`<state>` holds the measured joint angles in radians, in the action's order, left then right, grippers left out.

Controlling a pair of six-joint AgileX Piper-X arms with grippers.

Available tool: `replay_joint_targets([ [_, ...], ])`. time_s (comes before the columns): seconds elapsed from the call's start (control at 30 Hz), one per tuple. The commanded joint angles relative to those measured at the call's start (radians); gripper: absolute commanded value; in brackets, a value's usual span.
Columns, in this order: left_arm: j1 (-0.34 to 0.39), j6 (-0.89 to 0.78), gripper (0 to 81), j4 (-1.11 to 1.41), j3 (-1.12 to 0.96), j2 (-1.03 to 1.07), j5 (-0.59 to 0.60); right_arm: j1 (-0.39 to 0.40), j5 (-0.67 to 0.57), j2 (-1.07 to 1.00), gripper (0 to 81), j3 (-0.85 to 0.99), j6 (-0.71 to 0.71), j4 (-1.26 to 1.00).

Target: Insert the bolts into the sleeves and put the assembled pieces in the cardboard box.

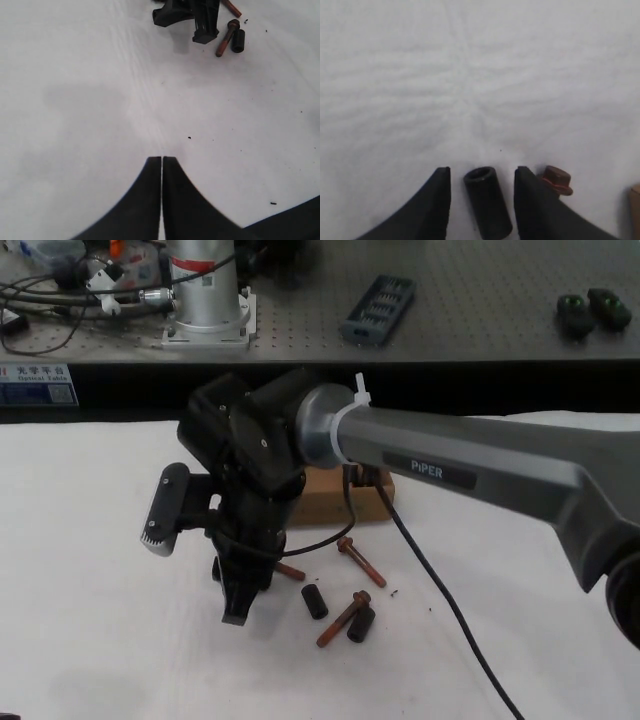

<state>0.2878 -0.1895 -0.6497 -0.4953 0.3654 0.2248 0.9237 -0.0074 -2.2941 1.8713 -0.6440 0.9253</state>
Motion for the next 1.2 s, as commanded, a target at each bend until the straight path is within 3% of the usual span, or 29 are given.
replay_joint_targets([
  [0.0, -0.003, -0.005, 0.6, -0.007, 0.000, -0.007, -0.005, -0.009, -0.002, 0.003, 31.0, 0.008, -0.008, 0.006],
  [0.83, -0.003, -0.005, 0.6, -0.007, 0.000, -0.007, -0.005, -0.040, -0.033, 0.003, 30.2, -0.076, -0.008, 0.007],
  [0.9, -0.003, -0.005, 0.6, -0.007, 0.000, -0.007, -0.005, -0.037, -0.033, 0.003, 26.3, -0.083, 0.005, 0.012],
  [1.13, -0.003, -0.005, 0.6, -0.009, 0.000, -0.007, -0.005, -0.026, -0.047, 0.021, 0.6, -0.084, 0.165, 0.029],
  [1.17, -0.003, -0.005, 0.6, -0.009, 0.000, -0.007, -0.005, -0.025, -0.065, 0.028, 2.7, -0.084, 0.191, 0.038],
])
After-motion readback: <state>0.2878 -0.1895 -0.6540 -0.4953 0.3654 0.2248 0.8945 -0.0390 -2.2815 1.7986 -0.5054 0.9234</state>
